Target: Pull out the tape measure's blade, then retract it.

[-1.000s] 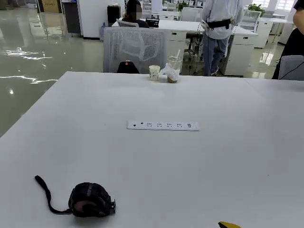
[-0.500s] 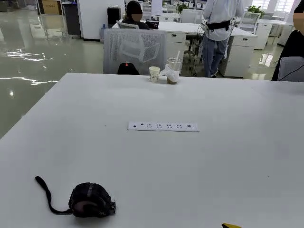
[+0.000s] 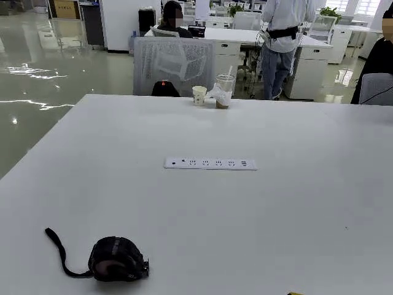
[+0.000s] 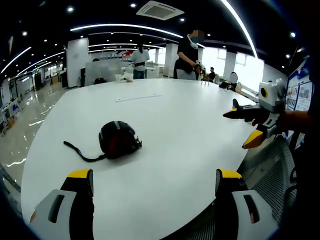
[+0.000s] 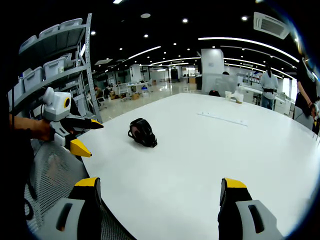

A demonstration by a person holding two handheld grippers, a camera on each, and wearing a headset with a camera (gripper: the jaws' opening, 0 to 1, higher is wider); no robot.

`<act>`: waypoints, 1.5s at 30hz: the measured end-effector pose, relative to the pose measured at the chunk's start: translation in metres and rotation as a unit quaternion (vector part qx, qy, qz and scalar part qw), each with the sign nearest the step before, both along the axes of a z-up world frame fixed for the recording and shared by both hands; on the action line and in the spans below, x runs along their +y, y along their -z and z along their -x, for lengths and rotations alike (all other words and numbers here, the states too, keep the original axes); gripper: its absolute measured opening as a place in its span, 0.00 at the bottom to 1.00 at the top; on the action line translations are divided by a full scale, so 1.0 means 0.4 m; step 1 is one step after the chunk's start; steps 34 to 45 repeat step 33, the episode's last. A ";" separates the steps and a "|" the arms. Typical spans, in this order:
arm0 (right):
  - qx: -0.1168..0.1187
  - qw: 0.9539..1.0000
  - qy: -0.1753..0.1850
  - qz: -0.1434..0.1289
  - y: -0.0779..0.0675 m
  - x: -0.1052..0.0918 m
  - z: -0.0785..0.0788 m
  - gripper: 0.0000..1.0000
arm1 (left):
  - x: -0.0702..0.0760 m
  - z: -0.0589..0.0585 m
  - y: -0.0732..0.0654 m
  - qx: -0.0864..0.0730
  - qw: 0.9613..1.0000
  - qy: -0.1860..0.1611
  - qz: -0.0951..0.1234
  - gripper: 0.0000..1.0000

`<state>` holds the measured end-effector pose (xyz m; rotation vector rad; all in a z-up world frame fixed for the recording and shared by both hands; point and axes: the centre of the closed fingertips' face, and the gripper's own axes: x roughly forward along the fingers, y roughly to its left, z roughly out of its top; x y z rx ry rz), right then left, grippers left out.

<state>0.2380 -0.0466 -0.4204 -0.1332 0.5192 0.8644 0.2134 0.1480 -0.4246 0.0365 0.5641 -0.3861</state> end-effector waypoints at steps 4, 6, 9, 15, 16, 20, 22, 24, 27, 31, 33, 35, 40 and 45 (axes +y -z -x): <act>0.001 1.000 0.002 0.001 0.004 -0.004 0.000 0.99 | -0.003 -0.003 0.002 0.001 1.000 0.003 0.002 0.99; 0.002 1.000 0.003 0.000 0.003 -0.006 0.000 0.99 | -0.006 -0.004 0.000 0.000 1.000 0.005 0.004 0.99; 0.003 1.000 0.004 0.001 0.005 -0.009 0.001 0.99 | -0.007 -0.005 0.000 0.001 1.000 0.009 0.003 0.99; 0.004 1.000 0.005 0.000 0.005 -0.010 0.002 0.99 | 0.000 -0.008 -0.004 -0.001 1.000 0.006 0.004 0.98; 0.004 1.000 0.005 0.001 0.005 -0.011 0.002 0.99 | 0.000 -0.009 -0.005 -0.003 1.000 0.007 0.003 0.97; 0.004 1.000 0.005 0.001 0.005 -0.012 0.001 0.99 | 0.000 -0.010 -0.010 -0.004 1.000 0.009 0.005 0.96; 0.003 1.000 0.006 0.000 0.004 -0.012 0.000 0.99 | 0.004 -0.014 -0.012 -0.009 1.000 0.007 0.002 0.96; 0.004 1.000 0.006 0.001 0.004 -0.013 0.000 0.99 | 0.006 -0.015 -0.011 -0.008 1.000 0.007 0.000 0.99; 0.003 1.000 0.006 0.001 0.003 -0.014 0.000 0.99 | 0.009 -0.015 -0.013 -0.009 1.000 0.005 0.001 0.98; 0.003 1.000 0.006 0.001 0.002 -0.015 0.000 0.99 | 0.011 -0.016 -0.013 -0.012 1.000 0.005 -0.003 0.99; 0.002 1.000 0.007 0.001 0.002 -0.015 0.000 0.99 | 0.011 -0.016 -0.015 -0.012 1.000 0.005 -0.001 0.99; 0.002 1.000 0.007 0.001 0.002 -0.015 0.000 0.99 | 0.011 -0.016 -0.015 -0.012 1.000 0.005 -0.001 0.99; 0.002 1.000 0.007 0.001 0.002 -0.015 0.000 0.99 | 0.011 -0.016 -0.015 -0.012 1.000 0.005 -0.001 0.99; 0.002 1.000 0.007 0.001 0.002 -0.015 0.000 0.99 | 0.011 -0.016 -0.015 -0.012 1.000 0.005 -0.001 0.99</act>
